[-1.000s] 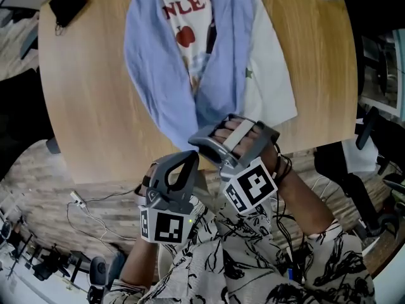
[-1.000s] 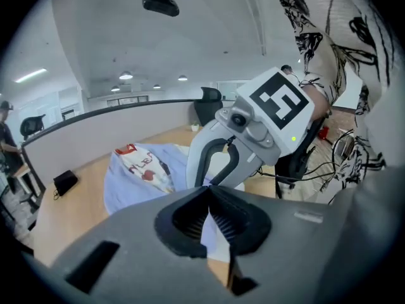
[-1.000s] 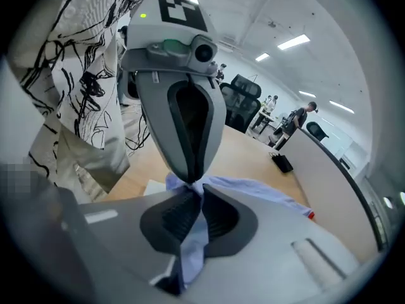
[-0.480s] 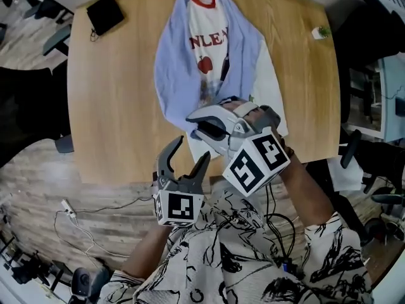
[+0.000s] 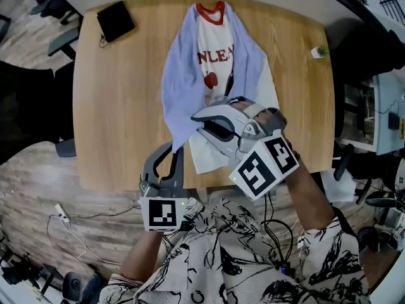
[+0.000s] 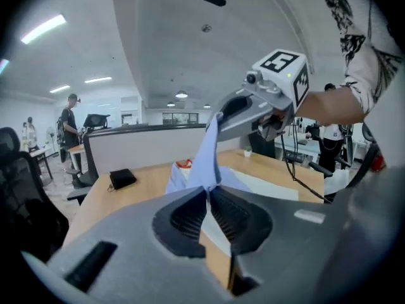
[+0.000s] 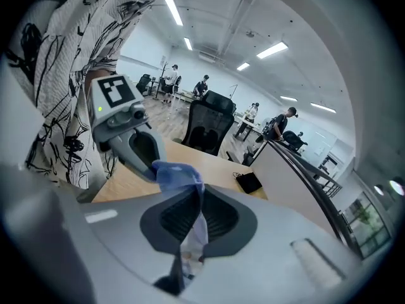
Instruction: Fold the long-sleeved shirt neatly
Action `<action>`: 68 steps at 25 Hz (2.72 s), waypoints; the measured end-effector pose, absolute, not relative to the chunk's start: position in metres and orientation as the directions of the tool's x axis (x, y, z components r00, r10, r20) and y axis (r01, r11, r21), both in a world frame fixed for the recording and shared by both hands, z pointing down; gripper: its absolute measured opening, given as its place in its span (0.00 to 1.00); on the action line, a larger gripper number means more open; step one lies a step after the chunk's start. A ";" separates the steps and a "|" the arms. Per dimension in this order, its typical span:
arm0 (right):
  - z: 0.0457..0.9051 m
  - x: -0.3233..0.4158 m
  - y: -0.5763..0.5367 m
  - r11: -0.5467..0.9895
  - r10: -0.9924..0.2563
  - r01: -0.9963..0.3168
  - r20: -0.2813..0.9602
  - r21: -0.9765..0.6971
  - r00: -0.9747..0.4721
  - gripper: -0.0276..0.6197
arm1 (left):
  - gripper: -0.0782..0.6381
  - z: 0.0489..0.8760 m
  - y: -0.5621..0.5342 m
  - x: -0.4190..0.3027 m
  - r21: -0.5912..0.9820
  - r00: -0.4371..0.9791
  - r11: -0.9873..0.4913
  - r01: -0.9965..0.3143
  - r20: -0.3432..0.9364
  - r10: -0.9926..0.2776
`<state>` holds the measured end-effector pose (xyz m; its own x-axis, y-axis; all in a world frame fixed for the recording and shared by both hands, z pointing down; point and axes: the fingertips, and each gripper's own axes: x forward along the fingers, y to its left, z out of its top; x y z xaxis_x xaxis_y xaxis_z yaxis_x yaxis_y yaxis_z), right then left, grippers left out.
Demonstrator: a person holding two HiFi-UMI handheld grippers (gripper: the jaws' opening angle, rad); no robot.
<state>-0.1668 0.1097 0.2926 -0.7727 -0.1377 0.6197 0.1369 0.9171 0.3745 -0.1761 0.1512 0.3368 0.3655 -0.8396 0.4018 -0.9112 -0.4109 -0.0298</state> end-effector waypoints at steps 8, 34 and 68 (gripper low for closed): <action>0.209 -0.179 0.019 0.897 -0.214 0.025 0.483 0.441 -0.849 0.06 | 0.14 0.224 0.084 -0.176 0.084 0.556 -0.558 -0.825 0.293 -0.778; 0.266 0.016 -0.218 0.911 -0.289 -0.045 0.555 0.410 -0.780 0.06 | 0.15 0.288 -0.145 0.045 0.165 0.521 -0.495 -0.853 0.297 -0.800; 0.508 -0.209 -0.208 0.940 -0.058 0.221 0.761 0.259 -0.646 0.07 | 0.15 0.506 -0.123 -0.186 0.232 0.052 0.121 -0.965 0.624 -0.780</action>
<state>-0.2089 -0.2076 0.5083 -0.6464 -0.0580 0.7608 0.2205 0.9404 0.2590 -0.1857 -0.1230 0.5055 0.0518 -0.7799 0.6238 -0.9652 0.1213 0.2318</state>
